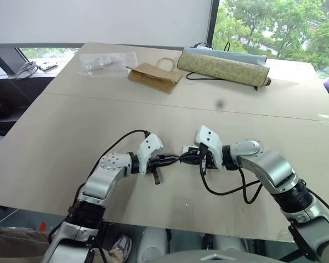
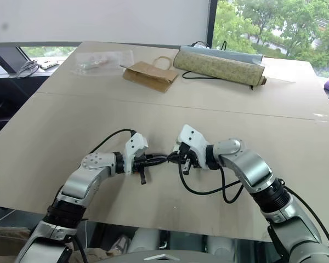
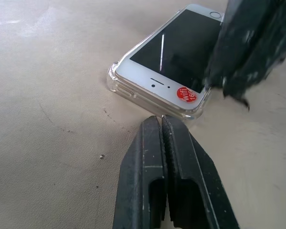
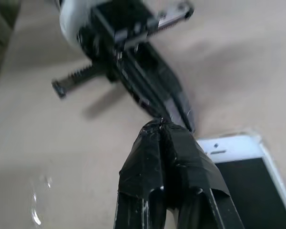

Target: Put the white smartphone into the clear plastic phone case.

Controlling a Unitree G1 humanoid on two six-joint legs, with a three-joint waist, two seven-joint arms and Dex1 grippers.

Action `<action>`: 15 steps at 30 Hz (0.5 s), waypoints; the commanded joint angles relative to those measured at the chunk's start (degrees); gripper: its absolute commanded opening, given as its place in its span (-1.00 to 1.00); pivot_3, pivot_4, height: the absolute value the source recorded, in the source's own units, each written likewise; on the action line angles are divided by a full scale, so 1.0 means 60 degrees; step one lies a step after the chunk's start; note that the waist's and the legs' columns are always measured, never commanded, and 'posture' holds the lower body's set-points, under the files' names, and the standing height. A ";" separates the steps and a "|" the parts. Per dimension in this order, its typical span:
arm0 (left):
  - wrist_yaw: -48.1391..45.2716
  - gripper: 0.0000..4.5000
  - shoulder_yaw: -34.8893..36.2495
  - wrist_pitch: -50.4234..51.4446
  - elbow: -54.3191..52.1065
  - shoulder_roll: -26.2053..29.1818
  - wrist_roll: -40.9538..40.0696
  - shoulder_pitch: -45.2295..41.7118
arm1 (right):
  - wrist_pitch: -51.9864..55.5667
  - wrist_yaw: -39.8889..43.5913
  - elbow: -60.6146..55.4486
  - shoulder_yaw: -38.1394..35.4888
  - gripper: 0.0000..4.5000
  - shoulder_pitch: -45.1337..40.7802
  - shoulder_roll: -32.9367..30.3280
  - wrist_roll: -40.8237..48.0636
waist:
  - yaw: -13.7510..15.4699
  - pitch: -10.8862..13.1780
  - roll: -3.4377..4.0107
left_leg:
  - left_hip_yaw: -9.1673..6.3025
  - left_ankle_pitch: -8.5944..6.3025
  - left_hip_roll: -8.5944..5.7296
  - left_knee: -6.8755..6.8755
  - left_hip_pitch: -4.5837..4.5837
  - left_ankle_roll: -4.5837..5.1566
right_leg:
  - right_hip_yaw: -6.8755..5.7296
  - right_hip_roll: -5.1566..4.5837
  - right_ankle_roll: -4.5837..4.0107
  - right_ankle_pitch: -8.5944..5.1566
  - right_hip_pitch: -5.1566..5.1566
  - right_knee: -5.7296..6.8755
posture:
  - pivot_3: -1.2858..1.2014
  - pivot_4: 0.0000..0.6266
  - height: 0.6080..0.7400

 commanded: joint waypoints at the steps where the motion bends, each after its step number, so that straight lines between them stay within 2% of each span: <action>1: 0.0004 -0.96 -0.0093 0.0019 -0.0183 0.0065 0.0036 0.0074 | -0.0129 -0.0060 0.0076 0.0123 -1.00 -0.0090 -0.0207 -0.0328 | 0.0001 0.0000 0.0000 | 0.0001 -0.0003 0.0000 0.0000 0.0000 0.0004 | 0.0001 0.0000 0.0000 0.0000 0.0000 0.0000 | 0.03 -0.52 1.00; 5: 0.0023 -0.96 -0.0103 0.0022 -0.0195 0.0048 0.0040 0.0057 | -0.0444 -0.0106 0.0696 0.0595 -1.00 -0.0046 -0.0379 -0.0974 | -0.0004 0.0000 0.0000 | 0.0001 -0.0002 0.0000 0.0000 0.0000 0.0004 | 0.0000 0.0000 0.0000 0.0000 0.0000 0.0000 | 0.03 -0.52 1.00; 15: 0.0123 -0.96 -0.0049 0.0112 -0.0372 0.0065 -0.0016 0.0162 | -0.0531 0.0196 0.1360 0.1187 -1.00 -0.0166 -0.0391 -0.1535 | -0.0022 -0.0012 -0.0011 | -0.0002 -0.0004 0.0003 0.0003 0.0023 0.0008 | 0.0000 0.0001 0.0000 0.0000 0.0012 0.0005 | 0.03 -0.52 1.00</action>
